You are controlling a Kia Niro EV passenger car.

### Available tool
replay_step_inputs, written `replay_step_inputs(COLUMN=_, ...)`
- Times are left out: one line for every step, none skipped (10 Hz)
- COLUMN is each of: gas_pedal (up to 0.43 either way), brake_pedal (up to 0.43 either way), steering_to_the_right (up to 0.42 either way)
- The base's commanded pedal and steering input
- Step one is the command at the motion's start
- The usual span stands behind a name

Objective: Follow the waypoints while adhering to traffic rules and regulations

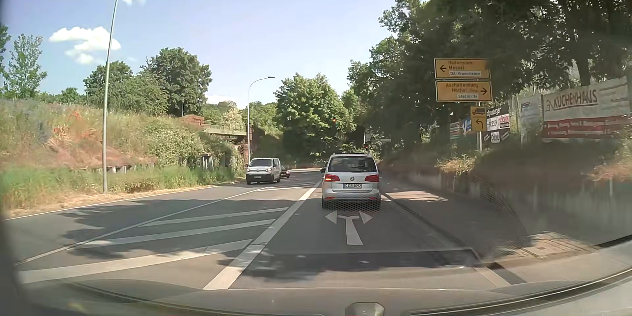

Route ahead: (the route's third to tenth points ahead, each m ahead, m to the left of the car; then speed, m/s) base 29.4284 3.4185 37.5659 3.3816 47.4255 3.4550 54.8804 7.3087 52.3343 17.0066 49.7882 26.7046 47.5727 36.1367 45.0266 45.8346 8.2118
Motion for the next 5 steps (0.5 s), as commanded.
replay_step_inputs(gas_pedal=0.0, brake_pedal=0.03, steering_to_the_right=-0.002)
replay_step_inputs(gas_pedal=0.0, brake_pedal=0.03, steering_to_the_right=-0.002)
replay_step_inputs(gas_pedal=0.0, brake_pedal=0.049, steering_to_the_right=-0.004)
replay_step_inputs(gas_pedal=0.0, brake_pedal=0.073, steering_to_the_right=-0.005)
replay_step_inputs(gas_pedal=0.0, brake_pedal=0.085, steering_to_the_right=-0.004)
